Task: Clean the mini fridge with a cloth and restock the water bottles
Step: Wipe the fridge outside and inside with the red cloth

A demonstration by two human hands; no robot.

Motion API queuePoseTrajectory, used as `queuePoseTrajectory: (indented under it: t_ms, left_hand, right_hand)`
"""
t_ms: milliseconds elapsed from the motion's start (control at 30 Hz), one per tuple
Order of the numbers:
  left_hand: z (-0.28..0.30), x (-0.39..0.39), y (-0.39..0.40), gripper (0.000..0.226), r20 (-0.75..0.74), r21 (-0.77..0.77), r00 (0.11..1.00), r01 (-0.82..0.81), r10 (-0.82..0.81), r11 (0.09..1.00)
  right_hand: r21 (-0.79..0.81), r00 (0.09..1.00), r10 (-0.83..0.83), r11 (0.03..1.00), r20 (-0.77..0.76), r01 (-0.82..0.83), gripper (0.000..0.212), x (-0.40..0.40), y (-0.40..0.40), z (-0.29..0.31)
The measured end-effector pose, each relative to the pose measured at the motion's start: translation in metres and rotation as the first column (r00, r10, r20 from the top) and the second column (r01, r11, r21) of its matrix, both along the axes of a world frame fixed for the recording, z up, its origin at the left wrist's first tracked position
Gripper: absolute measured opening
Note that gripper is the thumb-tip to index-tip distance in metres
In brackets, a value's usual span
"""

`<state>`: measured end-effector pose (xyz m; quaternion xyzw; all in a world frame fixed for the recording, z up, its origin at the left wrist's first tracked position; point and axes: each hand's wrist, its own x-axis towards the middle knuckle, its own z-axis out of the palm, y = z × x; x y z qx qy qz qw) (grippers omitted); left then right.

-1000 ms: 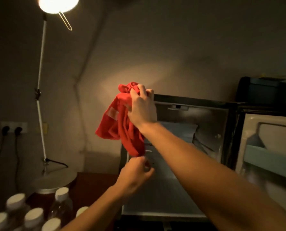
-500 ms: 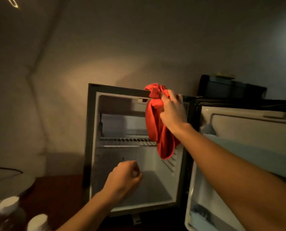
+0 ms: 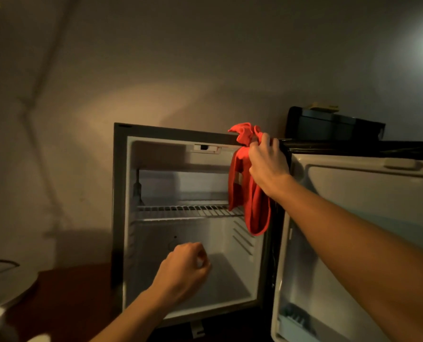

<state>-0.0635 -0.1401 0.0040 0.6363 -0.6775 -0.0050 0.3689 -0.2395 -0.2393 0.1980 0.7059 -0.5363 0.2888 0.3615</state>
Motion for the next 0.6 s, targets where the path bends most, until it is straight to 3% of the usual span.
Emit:
queuePoseTrajectory:
  t_ms: [200, 400, 600]
  left_hand:
    - [0.000, -0.006, -0.002, 0.024, -0.013, 0.040, 0.999, 0.037, -0.036, 0.999]
    - [-0.006, -0.009, -0.001, 0.024, -0.008, 0.056, 1.000, 0.018, -0.017, 0.998]
    - [-0.011, -0.007, 0.001, 0.029, -0.025, 0.087, 1.000, 0.007, -0.005, 0.996]
  right_hand:
    - [-0.151, 0.924, -0.279, 0.957, -0.262, 0.246, 0.029, 0.001, -0.006, 0.004]
    - [-0.132, 0.902, -0.383, 0.923, -0.198, 0.363, 0.033, 0.005, -0.002, 0.016]
    - [-0.142, 0.859, -0.423, 0.906, -0.289, 0.399, 0.035, 0.004, 0.002, -0.001]
